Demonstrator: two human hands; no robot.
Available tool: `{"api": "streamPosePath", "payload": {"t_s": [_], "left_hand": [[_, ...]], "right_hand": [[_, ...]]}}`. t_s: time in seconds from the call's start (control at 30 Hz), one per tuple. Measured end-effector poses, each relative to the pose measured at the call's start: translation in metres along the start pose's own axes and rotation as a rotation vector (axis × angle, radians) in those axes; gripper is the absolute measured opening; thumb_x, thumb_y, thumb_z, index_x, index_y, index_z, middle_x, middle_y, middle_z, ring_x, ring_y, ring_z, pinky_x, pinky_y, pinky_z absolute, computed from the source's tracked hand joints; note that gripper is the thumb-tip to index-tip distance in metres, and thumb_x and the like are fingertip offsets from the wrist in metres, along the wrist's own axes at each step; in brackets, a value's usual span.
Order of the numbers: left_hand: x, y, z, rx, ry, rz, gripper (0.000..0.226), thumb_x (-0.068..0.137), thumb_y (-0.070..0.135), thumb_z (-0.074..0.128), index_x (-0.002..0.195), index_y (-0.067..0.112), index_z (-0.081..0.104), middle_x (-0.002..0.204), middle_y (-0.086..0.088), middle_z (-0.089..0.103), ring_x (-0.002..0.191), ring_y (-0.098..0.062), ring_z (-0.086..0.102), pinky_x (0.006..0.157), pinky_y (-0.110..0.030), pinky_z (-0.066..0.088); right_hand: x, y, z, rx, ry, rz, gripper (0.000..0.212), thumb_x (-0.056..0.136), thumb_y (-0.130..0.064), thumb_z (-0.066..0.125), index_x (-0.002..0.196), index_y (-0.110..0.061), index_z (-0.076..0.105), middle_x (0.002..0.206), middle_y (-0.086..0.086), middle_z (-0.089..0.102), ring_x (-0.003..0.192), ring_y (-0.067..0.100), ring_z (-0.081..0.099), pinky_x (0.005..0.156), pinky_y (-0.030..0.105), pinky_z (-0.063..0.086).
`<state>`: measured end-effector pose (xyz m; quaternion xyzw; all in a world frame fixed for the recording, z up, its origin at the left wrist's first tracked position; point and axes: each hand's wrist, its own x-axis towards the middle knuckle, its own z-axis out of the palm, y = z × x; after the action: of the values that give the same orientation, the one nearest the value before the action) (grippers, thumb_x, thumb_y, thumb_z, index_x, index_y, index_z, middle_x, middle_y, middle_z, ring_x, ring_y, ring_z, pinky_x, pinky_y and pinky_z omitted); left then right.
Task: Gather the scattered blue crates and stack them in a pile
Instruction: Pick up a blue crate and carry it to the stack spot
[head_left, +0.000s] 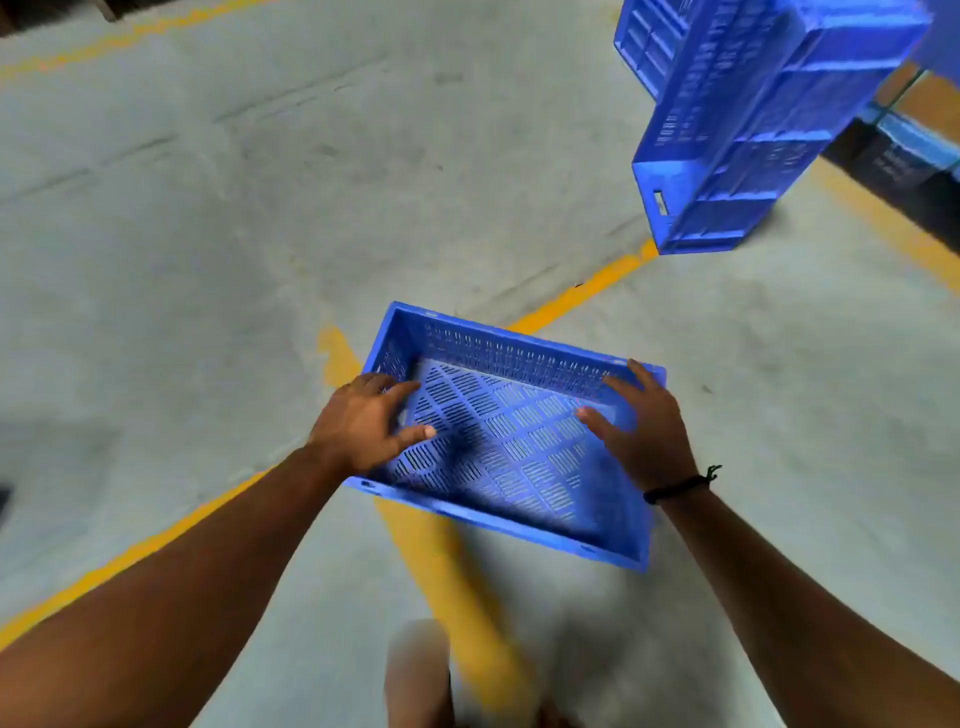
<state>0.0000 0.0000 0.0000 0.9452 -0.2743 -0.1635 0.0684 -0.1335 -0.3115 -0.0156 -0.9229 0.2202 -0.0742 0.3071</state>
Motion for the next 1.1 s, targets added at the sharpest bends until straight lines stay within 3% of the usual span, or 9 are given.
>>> {"api": "streamPosePath", "payload": {"t_s": [0.1,0.2,0.3,0.4,0.53,0.67,0.9,1.0,1.1], "left_hand": [[0.028,-0.039,0.05,0.15,-0.059,0.006,0.102,0.061,0.088,0.012,0.141,0.029,0.04,0.153,-0.015,0.028,0.142,-0.034,0.019,0.116,-0.045,0.02],[0.054,-0.066,0.088,0.167,-0.035,-0.041,0.086,0.075,0.079,0.032,0.145,0.028,0.032,0.157,-0.017,0.01,0.145,-0.036,0.004,0.118,-0.048,0.013],[0.072,-0.089,0.115,0.137,0.033,-0.11,0.073,0.085,0.058,0.051,0.147,0.028,0.026,0.158,-0.018,0.002,0.145,-0.036,0.001,0.117,-0.048,0.012],[0.083,-0.102,0.128,-0.024,-0.006,-0.218,0.068,0.088,0.041,0.056,0.147,0.028,0.024,0.158,-0.014,0.0,0.144,-0.032,0.016,0.113,-0.047,0.029],[0.091,-0.109,0.136,-0.075,-0.013,-0.218,0.071,0.082,0.009,0.052,0.145,0.033,0.027,0.157,-0.01,0.007,0.125,-0.039,0.048,0.096,-0.047,0.047],[0.083,-0.109,0.134,-0.081,0.038,-0.2,0.069,0.08,0.006,0.053,0.142,0.029,0.034,0.15,-0.01,0.02,0.108,-0.042,0.057,0.087,-0.047,0.05],[0.039,-0.12,0.139,-0.046,0.138,-0.327,0.06,0.076,0.004,0.057,0.132,0.024,0.048,0.144,-0.012,0.033,0.087,-0.047,0.062,0.071,-0.049,0.049],[0.033,-0.125,0.14,0.035,0.205,-0.319,0.05,0.079,0.009,0.057,0.126,0.023,0.053,0.14,-0.008,0.042,0.088,-0.043,0.063,0.067,-0.049,0.051],[0.038,-0.132,0.137,-0.04,0.271,-0.317,0.055,0.081,0.013,0.061,0.134,0.021,0.046,0.14,-0.01,0.046,0.11,-0.04,0.057,0.08,-0.052,0.05]], "right_hand": [[0.005,0.056,0.038,-0.227,-0.082,0.061,0.083,0.064,-0.085,0.045,0.121,-0.028,0.061,0.145,0.011,0.044,0.126,0.037,0.046,0.103,0.047,0.037],[0.003,0.096,0.063,-0.388,-0.189,0.241,0.074,0.067,-0.071,0.064,0.133,-0.042,0.045,0.156,-0.006,0.022,0.134,0.042,0.028,0.101,0.058,0.031],[0.007,0.126,0.083,-0.409,-0.222,0.288,0.066,0.078,-0.038,0.07,0.137,-0.039,0.04,0.158,-0.007,0.011,0.135,0.045,0.023,0.102,0.06,0.029],[0.011,0.144,0.099,-0.299,-0.143,0.225,0.065,0.071,0.008,0.057,0.133,-0.013,0.052,0.157,0.011,0.016,0.124,0.049,0.039,0.103,0.05,0.037],[0.008,0.142,0.103,-0.188,0.007,0.264,0.066,0.068,0.016,0.052,0.13,-0.007,0.055,0.156,0.006,0.022,0.131,0.035,0.042,0.1,0.043,0.043],[0.008,0.138,0.1,-0.164,0.066,0.187,0.074,0.065,0.018,0.053,0.133,-0.011,0.051,0.157,0.004,0.021,0.134,0.03,0.04,0.095,0.043,0.046],[0.039,0.119,0.112,-0.126,0.037,0.1,0.071,0.066,0.021,0.047,0.132,-0.006,0.052,0.154,0.01,0.027,0.137,0.026,0.037,0.106,0.03,0.034],[0.043,0.115,0.119,-0.104,0.021,0.114,0.07,0.068,0.021,0.045,0.132,-0.006,0.051,0.154,0.009,0.026,0.136,0.025,0.038,0.104,0.025,0.031],[0.042,0.119,0.116,-0.095,0.017,0.101,0.073,0.07,0.019,0.044,0.137,-0.009,0.047,0.156,0.009,0.023,0.139,0.024,0.033,0.106,0.029,0.032]]}}
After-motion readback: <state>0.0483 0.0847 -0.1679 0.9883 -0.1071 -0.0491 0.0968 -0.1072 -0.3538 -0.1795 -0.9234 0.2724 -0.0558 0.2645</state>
